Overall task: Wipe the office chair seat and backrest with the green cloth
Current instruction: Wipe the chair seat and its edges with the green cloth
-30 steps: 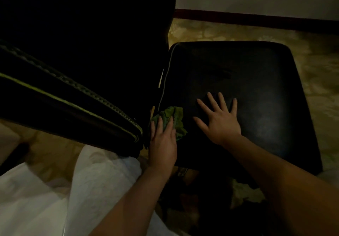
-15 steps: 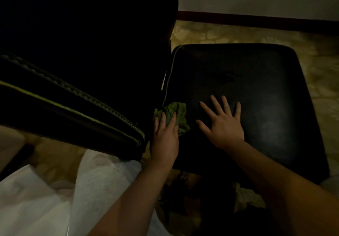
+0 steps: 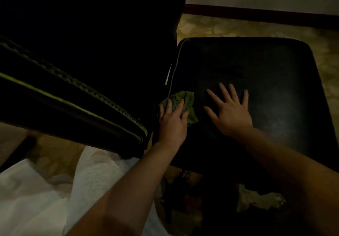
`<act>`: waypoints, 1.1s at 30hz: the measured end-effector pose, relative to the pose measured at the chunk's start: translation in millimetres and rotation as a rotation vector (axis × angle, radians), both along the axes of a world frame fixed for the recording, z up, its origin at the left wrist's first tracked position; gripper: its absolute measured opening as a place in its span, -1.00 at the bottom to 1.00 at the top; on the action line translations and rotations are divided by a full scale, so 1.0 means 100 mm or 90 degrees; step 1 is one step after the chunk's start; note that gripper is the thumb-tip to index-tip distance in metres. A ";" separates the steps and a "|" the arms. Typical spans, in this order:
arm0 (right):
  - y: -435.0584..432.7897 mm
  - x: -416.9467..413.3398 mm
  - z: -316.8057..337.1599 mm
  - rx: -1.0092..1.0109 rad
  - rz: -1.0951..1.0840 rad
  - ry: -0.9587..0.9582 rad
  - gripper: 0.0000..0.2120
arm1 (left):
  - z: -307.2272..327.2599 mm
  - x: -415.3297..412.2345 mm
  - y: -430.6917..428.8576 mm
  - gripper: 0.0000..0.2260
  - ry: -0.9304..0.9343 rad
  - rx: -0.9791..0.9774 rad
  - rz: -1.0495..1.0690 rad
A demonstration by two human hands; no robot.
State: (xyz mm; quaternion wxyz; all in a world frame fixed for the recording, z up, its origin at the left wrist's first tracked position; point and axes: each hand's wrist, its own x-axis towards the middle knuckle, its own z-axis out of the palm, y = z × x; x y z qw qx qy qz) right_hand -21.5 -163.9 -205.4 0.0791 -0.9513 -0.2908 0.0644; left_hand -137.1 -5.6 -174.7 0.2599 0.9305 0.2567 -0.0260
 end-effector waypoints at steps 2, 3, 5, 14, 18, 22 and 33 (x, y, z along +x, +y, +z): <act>0.00 -0.03 -0.02 0.006 -0.007 -0.015 -0.38 | 0.01 0.07 0.03 -0.57 -0.002 -0.003 -0.001; 0.00 -0.03 -0.02 0.008 -0.008 -0.014 -0.38 | 0.01 0.09 0.03 -0.57 -0.003 -0.001 -0.003; 0.00 -0.03 0.00 0.006 -0.005 -0.007 -0.38 | 0.00 0.08 0.04 -0.57 -0.011 -0.002 -0.009; 0.00 -0.03 0.00 -0.002 -0.007 -0.005 -0.37 | -0.03 -0.21 -0.02 -0.55 -0.041 -0.032 0.011; 0.01 -0.04 -0.01 -0.005 -0.008 -0.011 -0.37 | 0.01 -0.07 -0.02 -0.52 -0.006 -0.002 -0.004; 0.01 -0.04 0.01 0.001 -0.005 -0.008 -0.37 | 0.03 0.12 0.04 -0.52 0.003 -0.002 -0.019; 0.04 0.17 0.15 -0.018 0.038 0.039 -0.36 | 0.00 -0.07 0.02 -0.54 -0.017 0.004 -0.016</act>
